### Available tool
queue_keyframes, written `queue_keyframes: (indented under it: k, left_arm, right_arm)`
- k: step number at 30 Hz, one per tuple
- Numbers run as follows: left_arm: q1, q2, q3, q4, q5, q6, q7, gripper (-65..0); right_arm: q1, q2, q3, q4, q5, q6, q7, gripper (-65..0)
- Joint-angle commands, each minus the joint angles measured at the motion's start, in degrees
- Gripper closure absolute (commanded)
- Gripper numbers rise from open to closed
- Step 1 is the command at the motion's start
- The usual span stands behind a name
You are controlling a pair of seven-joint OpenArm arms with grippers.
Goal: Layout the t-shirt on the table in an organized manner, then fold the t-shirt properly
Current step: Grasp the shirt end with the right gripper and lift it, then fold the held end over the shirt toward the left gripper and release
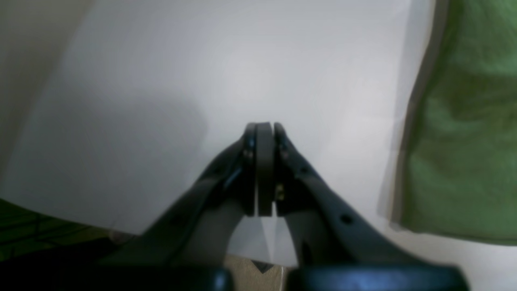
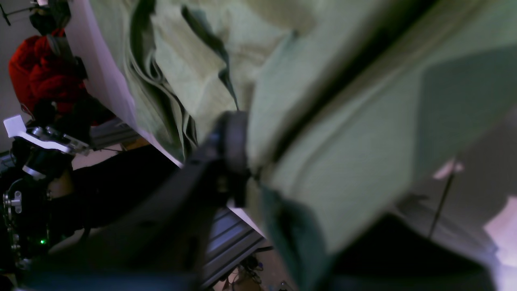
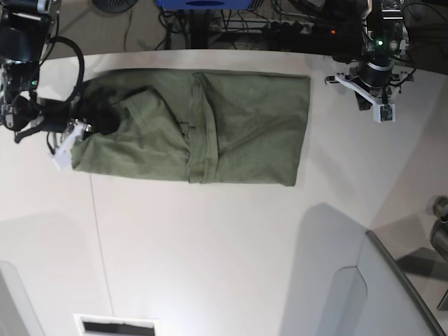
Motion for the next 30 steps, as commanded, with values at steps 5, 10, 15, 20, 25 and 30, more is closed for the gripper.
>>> queue_keyframes:
  k: [5,10,15,20,25,30]
  left_arm:
    - [0.9,-0.7,-0.4,0.8,0.2,0.2,-1.2,0.0]
    - [2.7,-0.6,-4.5,0.8,0.2,0.2,-1.2,0.0]
    - [4.5,-0.6,-8.7,1.0,0.2,-3.0,-1.2,0.0]
    - [4.3,1.9,-14.4,0.8,0.2,-10.5,-1.2,0.0]
    - [4.1,2.3,-14.7,0.5,0.7,-11.4,-1.2,0.0]
    - [2.7,2.3,-14.7,-2.1,0.8,-11.4,-1.2,0.0]
  right_arm:
    - [0.8,0.8,0.1,0.6,1.1,0.3,0.5,0.0]
    - [0.8,2.5,0.8,0.6,0.2,0.2,0.5,-0.2]
    - [0.8,5.0,4.8,0.6,-5.9,-2.0,2.0,-0.2]
    - [-0.6,5.1,7.1,6.1,-9.1,-5.9,0.5,-0.2]
    - [-4.2,0.8,1.5,24.6,-9.7,-6.6,-3.8,-0.2]
    - [-6.5,-3.8,-4.7,36.3,-9.4,-17.5,-6.7,-0.2]
